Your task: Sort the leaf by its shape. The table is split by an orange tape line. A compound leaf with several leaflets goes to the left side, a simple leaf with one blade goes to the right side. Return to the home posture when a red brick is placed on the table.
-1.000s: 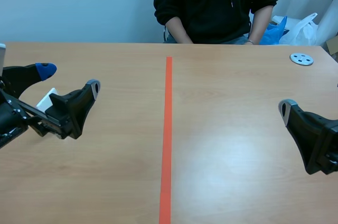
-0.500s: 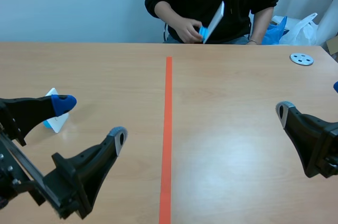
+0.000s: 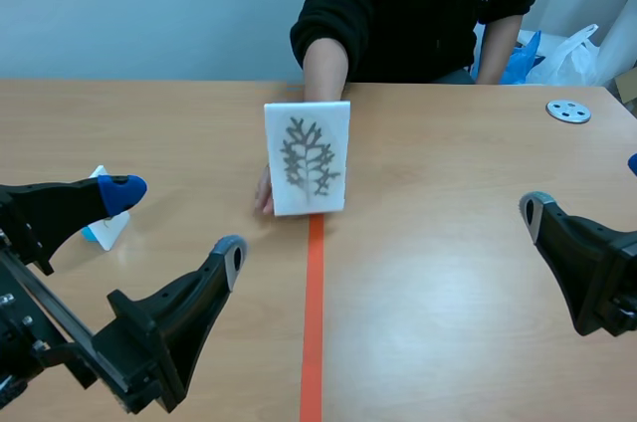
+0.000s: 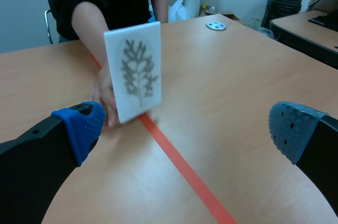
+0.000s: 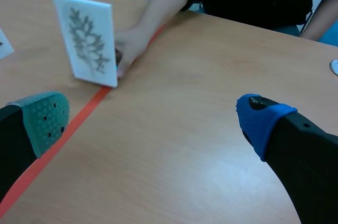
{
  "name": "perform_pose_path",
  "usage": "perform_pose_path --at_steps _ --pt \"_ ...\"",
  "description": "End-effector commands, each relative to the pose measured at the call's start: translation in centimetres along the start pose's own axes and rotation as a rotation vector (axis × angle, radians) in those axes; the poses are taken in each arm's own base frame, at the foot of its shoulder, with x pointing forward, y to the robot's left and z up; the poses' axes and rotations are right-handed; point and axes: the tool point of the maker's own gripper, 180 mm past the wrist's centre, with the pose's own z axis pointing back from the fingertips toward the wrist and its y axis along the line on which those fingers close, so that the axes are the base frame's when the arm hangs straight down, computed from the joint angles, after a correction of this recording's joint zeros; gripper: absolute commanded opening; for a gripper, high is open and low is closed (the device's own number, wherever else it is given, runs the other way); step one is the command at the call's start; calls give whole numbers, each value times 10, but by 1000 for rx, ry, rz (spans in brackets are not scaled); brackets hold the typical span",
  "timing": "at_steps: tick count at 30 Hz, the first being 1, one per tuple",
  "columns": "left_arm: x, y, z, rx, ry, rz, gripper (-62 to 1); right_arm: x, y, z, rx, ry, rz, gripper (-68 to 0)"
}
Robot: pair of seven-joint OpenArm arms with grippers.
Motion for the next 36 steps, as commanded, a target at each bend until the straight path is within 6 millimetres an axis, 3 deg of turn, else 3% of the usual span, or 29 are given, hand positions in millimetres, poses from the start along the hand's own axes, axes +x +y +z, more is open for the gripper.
perform_pose_path --at_steps 1,22,29,36 --pt "6 1 -1 2 -27 0 14 8 -2 -2 3 -26 12 4" --pt "5 0 -1 -5 -20 -8 14 13 -2 -2 3 -54 13 4" --pt "3 -2 -1 -15 -10 -38 14 3 0 -2 20 -12 111 4" --pt "2 -2 0 -15 -6 -35 14 -15 -13 4 -7 -14 117 4"
